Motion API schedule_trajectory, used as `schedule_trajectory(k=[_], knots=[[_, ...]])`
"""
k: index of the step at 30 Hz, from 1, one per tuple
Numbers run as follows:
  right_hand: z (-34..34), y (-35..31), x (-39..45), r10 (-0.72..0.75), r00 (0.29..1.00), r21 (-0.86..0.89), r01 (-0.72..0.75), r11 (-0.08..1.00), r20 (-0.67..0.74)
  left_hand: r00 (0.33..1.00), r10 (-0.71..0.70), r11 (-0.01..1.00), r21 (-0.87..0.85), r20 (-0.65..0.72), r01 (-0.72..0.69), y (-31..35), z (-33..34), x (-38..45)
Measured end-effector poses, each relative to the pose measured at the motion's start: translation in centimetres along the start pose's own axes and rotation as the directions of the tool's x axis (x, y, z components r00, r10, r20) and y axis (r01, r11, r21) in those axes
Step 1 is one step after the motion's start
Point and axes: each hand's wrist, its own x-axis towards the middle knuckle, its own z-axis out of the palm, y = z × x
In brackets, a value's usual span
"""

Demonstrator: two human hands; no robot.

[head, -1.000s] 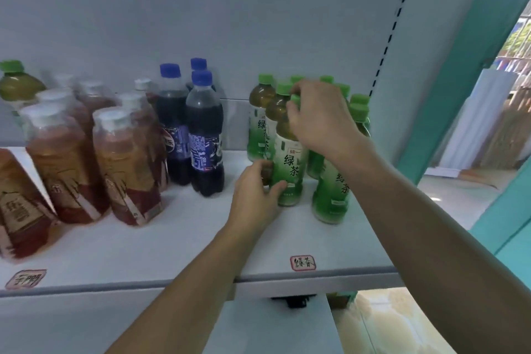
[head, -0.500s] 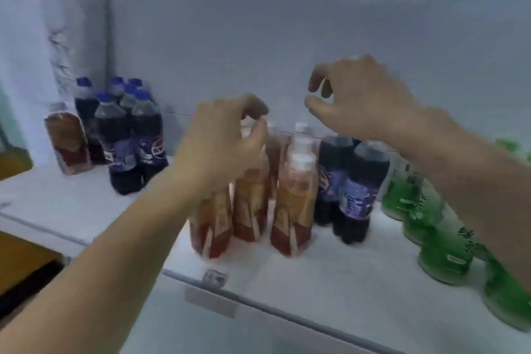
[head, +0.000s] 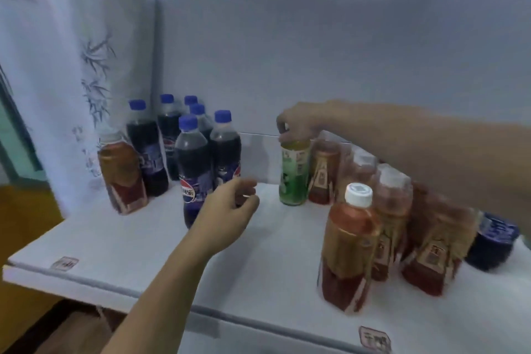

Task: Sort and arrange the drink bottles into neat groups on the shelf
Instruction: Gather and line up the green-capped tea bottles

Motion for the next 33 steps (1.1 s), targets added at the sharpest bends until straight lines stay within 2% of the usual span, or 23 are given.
schedule_trajectory(k=[3, 6, 8, 9, 12, 14, 16, 18, 20, 22, 25, 28, 30, 31, 33], knots=[[0.2, -0.1, -0.1, 0.002, 0.992, 0.083, 0.009, 0.997, -0.127, 0.999, -0.008, 0.999, -0.053, 0.048, 0.011, -0.7, 0.7, 1.5], [-1.8, -0.1, -3.4, -0.017, 0.953, 0.223, 0.088, 0.971, -0.302, 0.994, -0.004, 0.997, -0.076, 0.107, 0.013, -0.7, 2.7, 2.8], [-3.1, 0.1, -6.8, 0.044, 0.909, 0.355, 0.117, 0.928, -0.415, 0.995, 0.020, 0.994, -0.111, 0.093, -0.010, -0.1, 4.1, 3.1], [-3.6, 0.3, -8.7, 0.101, 0.878, 0.447, 0.137, 0.884, -0.469, 0.997, 0.061, 0.984, -0.169, 0.041, -0.053, 0.4, 4.5, 3.1], [-4.2, 1.7, -14.9, 0.316, 0.742, 0.665, 0.227, 0.712, -0.592, 0.960, 0.183, 0.909, -0.335, -0.212, -0.247, 3.4, 4.5, 1.9], [-3.8, 3.0, -18.8, 0.470, 0.631, 0.758, 0.317, 0.571, -0.617, 0.921, 0.248, 0.844, -0.399, -0.302, -0.358, 6.5, 3.8, 0.5], [-2.8, 4.2, -22.2, 0.633, 0.512, 0.812, 0.420, 0.405, -0.581, 0.888, 0.328, 0.796, -0.412, -0.321, -0.443, 9.5, 3.6, -0.9], [-1.6, 5.1, -25.5, 0.775, 0.404, 0.819, 0.521, 0.242, -0.486, 0.855, 0.427, 0.769, -0.380, -0.292, -0.514, 12.8, 4.1, -2.2], [-0.2, 5.6, -28.8, 0.870, 0.304, 0.786, 0.603, 0.138, -0.387, 0.827, 0.511, 0.740, -0.370, -0.233, -0.561, 15.6, 5.7, -3.4], [1.4, 5.8, -32.1, 0.933, 0.163, 0.746, 0.651, 0.143, -0.321, 0.817, 0.546, 0.729, -0.376, -0.183, -0.572, 17.7, 8.3, -4.5], [4.3, 6.3, -36.9, 0.956, -0.089, 0.695, 0.668, 0.265, -0.279, 0.826, 0.544, 0.734, -0.394, -0.146, -0.553, 20.4, 13.9, -5.9], [7.3, 7.8, -41.4, 0.925, -0.261, 0.683, 0.623, 0.380, -0.277, 0.837, 0.534, 0.740, -0.415, -0.117, -0.530, 22.6, 20.3, -7.3], [9.3, 9.6, -44.4, 0.898, -0.321, 0.709, 0.555, 0.436, -0.301, 0.847, 0.522, 0.751, -0.419, -0.097, -0.511, 23.5, 24.6, -8.7], [10.1, 10.6, -45.8, 0.889, -0.317, 0.721, 0.523, 0.454, -0.329, 0.859, 0.504, 0.770, -0.403, -0.092, -0.495, 23.7, 26.7, -9.6], [11.6, 12.9, -48.4, 0.884, -0.238, 0.759, 0.453, 0.468, -0.403, 0.875, 0.478, 0.815, -0.335, -0.072, -0.473, 23.9, 30.8, -11.6]])
